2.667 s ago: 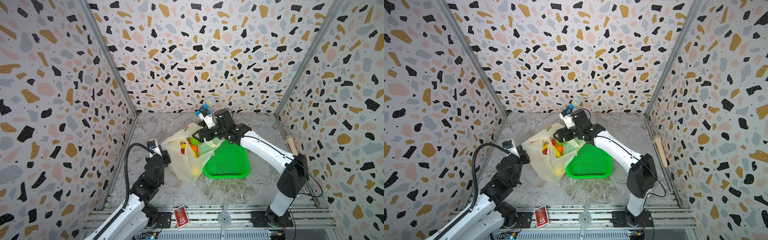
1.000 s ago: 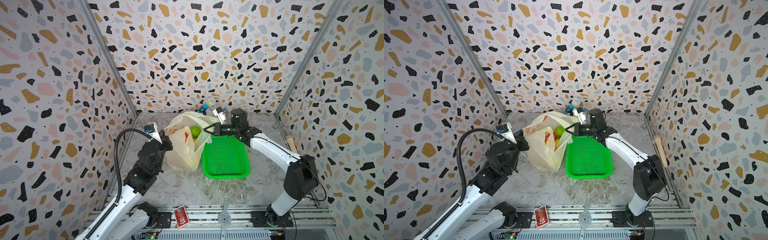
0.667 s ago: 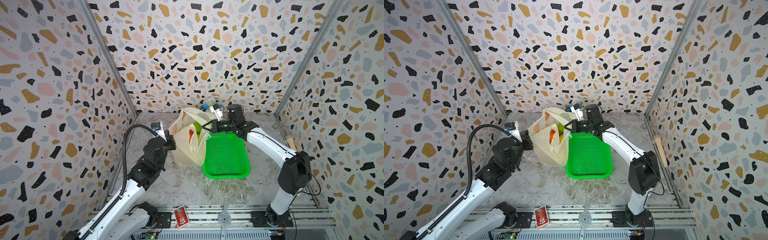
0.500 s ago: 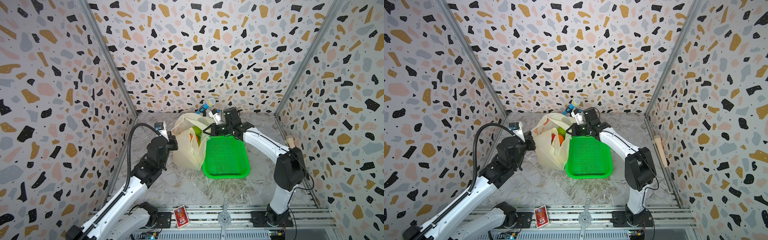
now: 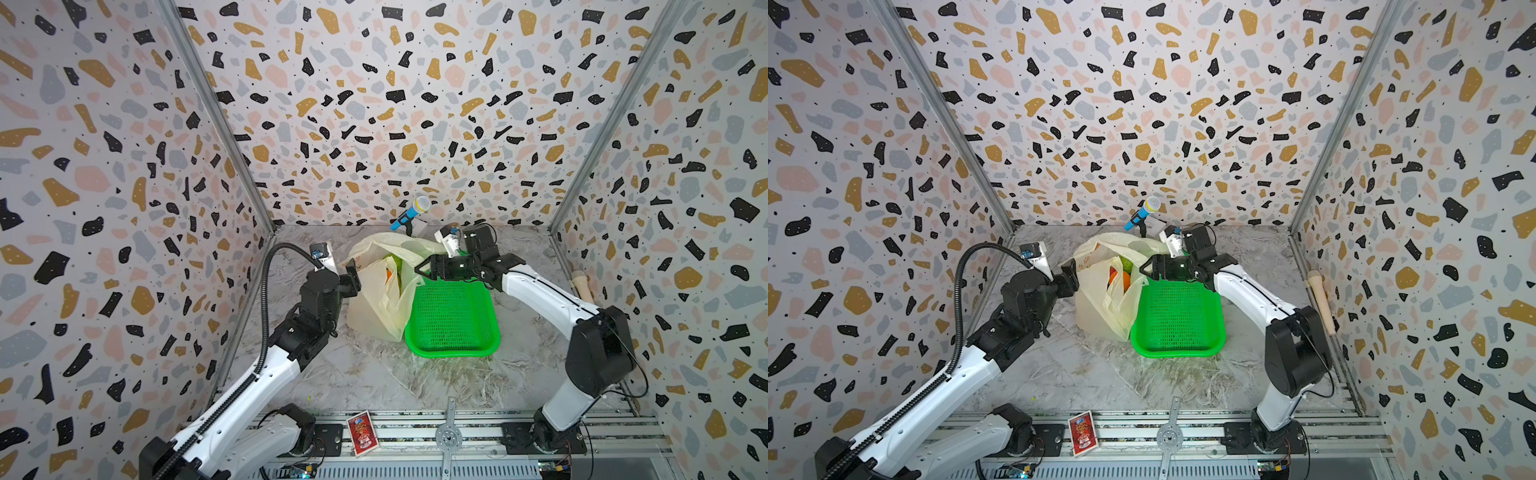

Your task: Place the fruits into the plastic bag

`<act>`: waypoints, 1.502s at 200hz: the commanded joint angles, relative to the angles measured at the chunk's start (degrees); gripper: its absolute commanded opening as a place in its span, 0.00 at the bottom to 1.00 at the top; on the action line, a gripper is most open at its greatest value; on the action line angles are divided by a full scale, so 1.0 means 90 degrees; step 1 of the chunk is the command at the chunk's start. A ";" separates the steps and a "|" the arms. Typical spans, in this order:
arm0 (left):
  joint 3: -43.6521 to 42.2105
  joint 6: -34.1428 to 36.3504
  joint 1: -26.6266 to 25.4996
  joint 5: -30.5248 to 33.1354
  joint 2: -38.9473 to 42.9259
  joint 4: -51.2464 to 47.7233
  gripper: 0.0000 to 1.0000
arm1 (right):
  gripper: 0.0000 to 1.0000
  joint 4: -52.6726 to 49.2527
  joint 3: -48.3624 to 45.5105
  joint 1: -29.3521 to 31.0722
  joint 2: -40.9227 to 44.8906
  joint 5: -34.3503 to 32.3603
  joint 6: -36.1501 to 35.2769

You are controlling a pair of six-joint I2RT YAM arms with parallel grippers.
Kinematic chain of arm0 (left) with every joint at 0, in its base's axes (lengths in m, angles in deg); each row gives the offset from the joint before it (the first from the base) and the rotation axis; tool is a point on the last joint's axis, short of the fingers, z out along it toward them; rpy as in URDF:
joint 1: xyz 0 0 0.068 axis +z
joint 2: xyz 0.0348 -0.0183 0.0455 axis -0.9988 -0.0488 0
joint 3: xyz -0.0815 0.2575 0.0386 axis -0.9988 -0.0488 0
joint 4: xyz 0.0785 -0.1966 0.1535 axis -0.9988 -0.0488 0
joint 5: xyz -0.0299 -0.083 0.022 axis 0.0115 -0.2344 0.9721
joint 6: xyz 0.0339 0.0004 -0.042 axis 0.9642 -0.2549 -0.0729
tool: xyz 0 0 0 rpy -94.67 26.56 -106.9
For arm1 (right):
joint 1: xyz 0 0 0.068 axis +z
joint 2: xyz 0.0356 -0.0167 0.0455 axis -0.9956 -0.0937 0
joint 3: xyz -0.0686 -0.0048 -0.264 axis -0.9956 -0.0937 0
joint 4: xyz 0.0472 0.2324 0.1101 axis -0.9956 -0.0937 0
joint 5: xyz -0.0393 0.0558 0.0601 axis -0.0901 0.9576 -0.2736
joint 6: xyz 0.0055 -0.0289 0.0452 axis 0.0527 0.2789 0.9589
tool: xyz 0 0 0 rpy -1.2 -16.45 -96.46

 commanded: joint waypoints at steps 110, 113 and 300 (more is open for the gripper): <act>-0.0798 -0.0307 0.1238 0.3402 0.0665 -0.0011 1.00 | 0.99 0.3018 -0.3729 -0.1933 0.3824 -0.3974 -0.0502; -0.0931 -0.0324 0.1292 0.3420 0.0619 0.0093 0.99 | 0.99 0.3252 -0.3931 -0.1937 0.3873 -0.4120 -0.0558; -0.3480 0.1782 0.2296 0.2524 -0.3215 0.7175 1.00 | 0.99 0.9485 -0.7249 -0.2552 0.0903 -0.4164 -0.2886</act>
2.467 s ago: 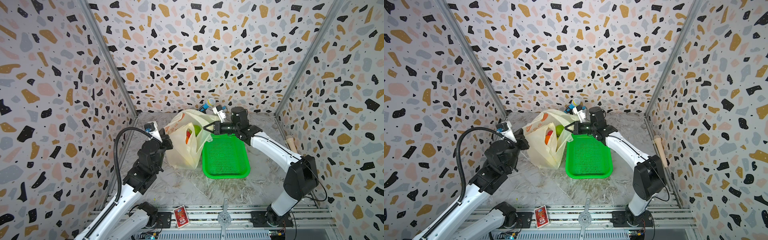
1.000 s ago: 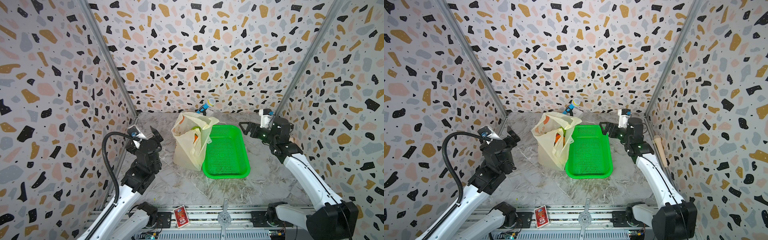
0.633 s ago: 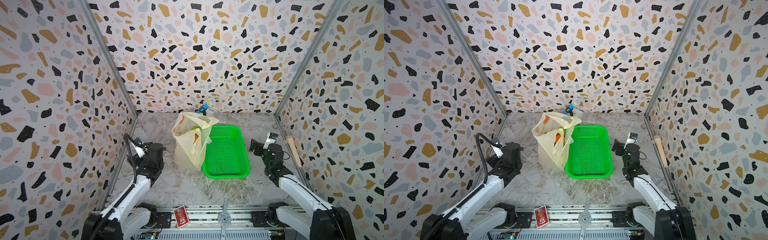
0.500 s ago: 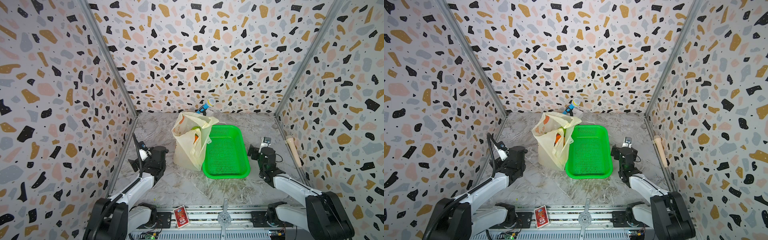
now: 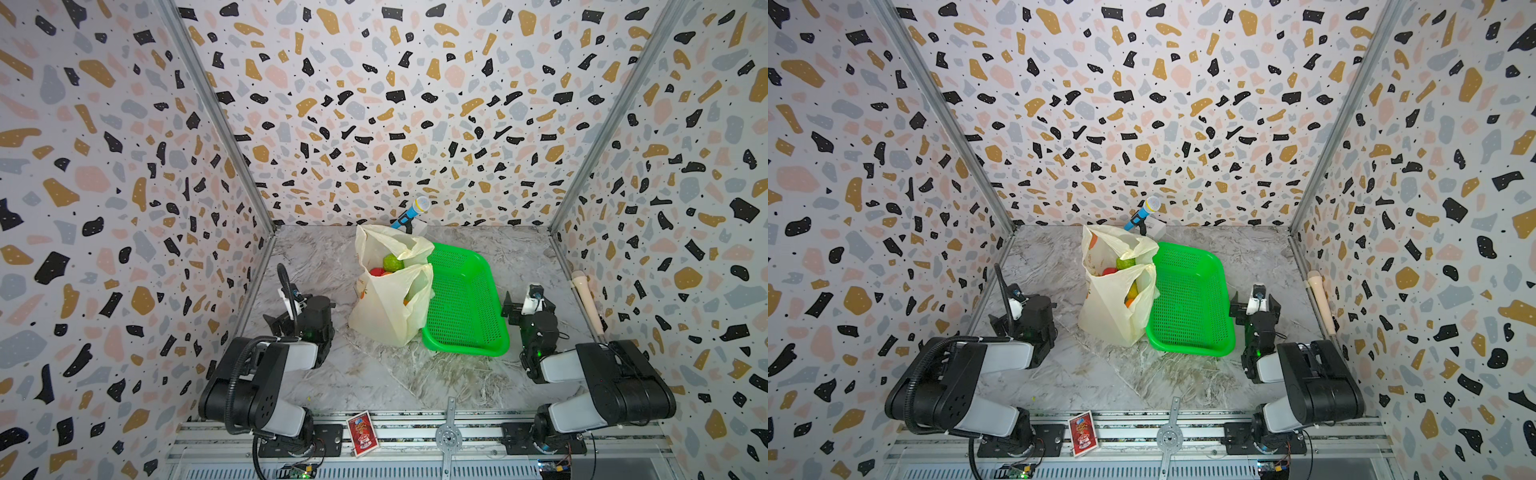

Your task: Place the fruits into the plastic bag

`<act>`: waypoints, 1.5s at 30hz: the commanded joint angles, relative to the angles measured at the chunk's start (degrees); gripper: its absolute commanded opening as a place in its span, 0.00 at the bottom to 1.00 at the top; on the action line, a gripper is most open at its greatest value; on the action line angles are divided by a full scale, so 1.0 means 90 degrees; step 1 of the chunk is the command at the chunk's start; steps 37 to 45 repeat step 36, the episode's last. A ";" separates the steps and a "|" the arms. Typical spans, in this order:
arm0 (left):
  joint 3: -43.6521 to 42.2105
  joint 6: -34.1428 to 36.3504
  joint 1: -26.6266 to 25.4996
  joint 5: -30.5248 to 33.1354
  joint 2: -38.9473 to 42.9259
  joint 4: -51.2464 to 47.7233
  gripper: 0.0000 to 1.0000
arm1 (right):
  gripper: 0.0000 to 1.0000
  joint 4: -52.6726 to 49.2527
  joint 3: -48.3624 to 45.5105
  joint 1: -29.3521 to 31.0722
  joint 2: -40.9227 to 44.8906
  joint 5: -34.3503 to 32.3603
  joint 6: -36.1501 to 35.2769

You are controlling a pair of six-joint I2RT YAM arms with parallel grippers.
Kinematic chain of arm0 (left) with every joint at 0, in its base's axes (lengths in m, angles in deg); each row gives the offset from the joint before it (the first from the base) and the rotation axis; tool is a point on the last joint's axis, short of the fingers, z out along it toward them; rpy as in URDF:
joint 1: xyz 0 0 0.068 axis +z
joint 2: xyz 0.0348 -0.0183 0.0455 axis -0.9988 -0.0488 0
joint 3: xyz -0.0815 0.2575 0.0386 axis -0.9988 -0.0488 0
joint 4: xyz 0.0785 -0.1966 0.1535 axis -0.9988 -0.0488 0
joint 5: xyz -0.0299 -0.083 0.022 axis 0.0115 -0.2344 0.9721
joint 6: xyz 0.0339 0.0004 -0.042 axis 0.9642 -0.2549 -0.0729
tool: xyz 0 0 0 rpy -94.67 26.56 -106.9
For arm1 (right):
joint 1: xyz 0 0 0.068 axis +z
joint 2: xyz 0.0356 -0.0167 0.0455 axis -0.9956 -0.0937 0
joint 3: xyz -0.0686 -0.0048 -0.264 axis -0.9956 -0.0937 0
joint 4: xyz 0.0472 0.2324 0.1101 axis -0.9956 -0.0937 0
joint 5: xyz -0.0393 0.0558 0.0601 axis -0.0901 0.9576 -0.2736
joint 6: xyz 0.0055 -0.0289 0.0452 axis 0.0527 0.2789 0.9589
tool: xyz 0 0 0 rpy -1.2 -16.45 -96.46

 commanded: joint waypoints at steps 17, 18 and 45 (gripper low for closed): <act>-0.0962 0.1069 0.0135 -0.2061 -0.0085 0.3003 0.99 | 0.99 -0.0140 0.0186 0.0138 0.0044 0.0575 -0.0041; -0.0964 0.1066 0.0135 -0.2061 -0.0087 0.2995 1.00 | 0.99 -0.0132 0.0183 0.0121 0.0044 0.0585 -0.0036; -0.0806 0.0958 0.0280 -0.2351 -0.0012 0.2582 1.00 | 0.99 -0.0136 0.0187 0.0042 0.0048 0.0819 -0.0027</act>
